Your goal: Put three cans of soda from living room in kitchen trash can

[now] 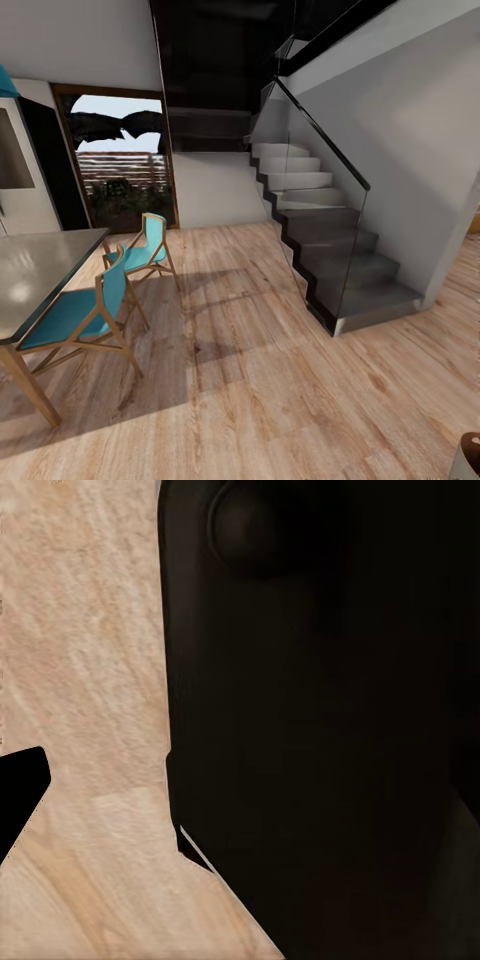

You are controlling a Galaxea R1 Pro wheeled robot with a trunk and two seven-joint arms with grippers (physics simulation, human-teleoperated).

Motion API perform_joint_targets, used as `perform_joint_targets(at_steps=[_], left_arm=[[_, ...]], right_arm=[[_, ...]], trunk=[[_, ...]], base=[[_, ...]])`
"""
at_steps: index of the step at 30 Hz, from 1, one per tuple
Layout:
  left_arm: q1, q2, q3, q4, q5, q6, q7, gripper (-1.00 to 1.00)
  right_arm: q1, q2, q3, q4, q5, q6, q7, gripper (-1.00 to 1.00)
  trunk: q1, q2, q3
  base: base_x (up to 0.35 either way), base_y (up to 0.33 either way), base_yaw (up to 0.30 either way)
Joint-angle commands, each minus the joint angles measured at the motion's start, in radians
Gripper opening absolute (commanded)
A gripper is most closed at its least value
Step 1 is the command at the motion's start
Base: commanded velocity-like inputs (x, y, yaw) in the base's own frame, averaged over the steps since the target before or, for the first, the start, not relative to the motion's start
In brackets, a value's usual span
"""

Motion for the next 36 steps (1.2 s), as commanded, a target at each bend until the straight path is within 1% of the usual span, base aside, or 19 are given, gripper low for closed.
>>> perform_joint_targets(at_steps=[1, 8, 13, 14, 15, 17, 19, 20, 22, 23, 24, 25, 26, 27, 28, 31, 33, 34, 36], left_arm=[[0.0, 0.0, 0.0, 0.0, -0.001, 0.0, 0.0, 1.0], [0.0, 0.002, 0.0, -0.001, -0.002, -0.001, 0.0, 1.0], [-0.033, -0.006, 0.002, -0.079, 0.009, 0.025, -0.01, 1.0], [-0.056, -0.006, 0.002, -0.088, 0.028, 0.045, -0.013, 1.0], [-0.103, -0.008, 0.002, -0.097, 0.073, 0.075, -0.016, 1.0], [-0.143, -0.012, 0.002, -0.1, 0.104, 0.093, -0.017, 1.0], [-0.223, -0.026, 0.002, -0.105, 0.144, 0.14, -0.015, 1.0], [-0.31, -0.047, 0.002, -0.114, 0.178, 0.201, -0.006, 1.0], [-0.367, -0.064, 0.003, -0.129, 0.205, 0.237, 0.014, 1.0], [-0.418, -0.085, 0.003, -0.157, 0.236, 0.268, 0.05, 1.0], [-0.44, -0.097, 0.003, -0.175, 0.251, 0.284, 0.074, 1.0], [-0.512, -0.152, 0.001, -0.362, 0.317, 0.409, 0.228, 1.0], [-0.5, -0.163, 0.0, -0.494, 0.362, 0.481, 0.264, 1.0], [-0.478, -0.164, -0.002, -0.559, 0.395, 0.502, 0.272, 1.0], [-0.439, -0.163, -0.005, -0.676, 0.45, 0.539, 0.284, 1.0], [-0.39, -0.162, -0.009, -0.824, 0.502, 0.598, 0.297, 1.0], [-0.355, -0.16, -0.01, -0.92, 0.534, 0.643, 0.305, 1.0], [-0.343, -0.16, -0.011, -0.953, 0.545, 0.658, 0.309, 1.0], [-0.342, -0.161, -0.012, -0.965, 0.549, 0.664, 0.312, 1.0]], right_arm=[[-0.001, -0.001, 0.0, -0.003, 0.0, 0.0, 0.001, 1.0], [-0.006, -0.005, 0.002, -0.011, 0.0, -0.003, 0.006, 1.0], [-0.051, -0.01, -0.001, -0.034, -0.003, 0.01, 0.001, 1.0], [-0.072, -0.014, -0.001, -0.037, -0.003, 0.011, 0.0, 1.0], [-0.115, -0.024, -0.001, -0.04, -0.003, 0.019, 0.001, 1.0], [-0.147, -0.033, -0.001, -0.042, -0.003, 0.036, 0.002, 1.0], [-0.213, -0.05, -0.001, -0.043, -0.003, 0.078, 0.004, 1.0], [-0.291, -0.071, -0.001, -0.044, -0.003, 0.115, 0.006, 1.0], [-0.349, -0.088, -0.001, -0.044, -0.005, 0.144, 0.007, 1.0], [-0.407, -0.107, -0.001, -0.044, -0.006, 0.182, 0.009, 1.0], [-0.433, -0.116, -0.001, -0.044, -0.006, 0.205, 0.012, 1.0], [-0.547, -0.16, -0.001, -0.071, -0.003, 0.313, 0.068, 1.0], [-0.574, -0.178, -0.001, -0.111, -0.002, 0.338, 0.087, 1.0], [-0.58, -0.184, -0.001, -0.134, -0.002, 0.355, 0.091, 1.0], [-0.589, -0.194, -0.001, -0.18, -0.002, 0.392, 0.097, 1.0], [-0.593, -0.215, -0.001, -0.262, -0.003, 0.457, 0.104, 1.0], [-0.593, -0.239, -0.003, -0.376, -0.007, 0.53, 0.108, 1.0], [-0.592, -0.247, -0.005, -0.441, -0.009, 0.586, 0.119, 1.0], [-0.592, -0.251, -0.006, -0.479, -0.01, 0.624, 0.139, 1.0]], trunk=[[0.0, 0.0, 0.0], [0.0, 0.0, -0.004], [0.0, 0.0, -0.007], [0.0, 0.0, -0.007], [0.0, 0.0, -0.008], [0.0, 0.0, -0.01], [0.0, 0.0, -0.012], [0.0, 0.0, -0.013], [0.0, 0.0, -0.015], [0.0, 0.0, -0.016], [0.0, 0.0, -0.017], [0.0, 0.0, -0.018], [0.0, 0.0, -0.019], [0.0, 0.0, -0.02], [0.0, 0.0, -0.021], [0.0, 0.0, -0.024], [0.0, 0.0, -0.025], [0.0, 0.0, -0.026], [0.0, 0.0, -0.026]], base=[[0.0, 0.0, -0.156], [0.0, 0.0, -0.234], [0.0, 0.0, -0.272], [0.0, 0.0, -0.269], [0.0, 0.0, -0.261], [0.0, 0.0, -0.253], [0.0, 0.0, -0.23], [0.0, 0.0, -0.211], [0.0, 0.0, -0.209], [0.0, 0.0, -0.209], [0.0, 0.0, -0.209], [0.0, 0.0, -0.2], [0.0, 0.0, -0.195], [0.0, 0.0, -0.194], [0.0, 0.0, -0.19], [0.0, 0.0, -0.184], [0.0, 0.0, -0.164], [0.0, 0.0, -0.082], [0.0, 0.0, -0.059]])
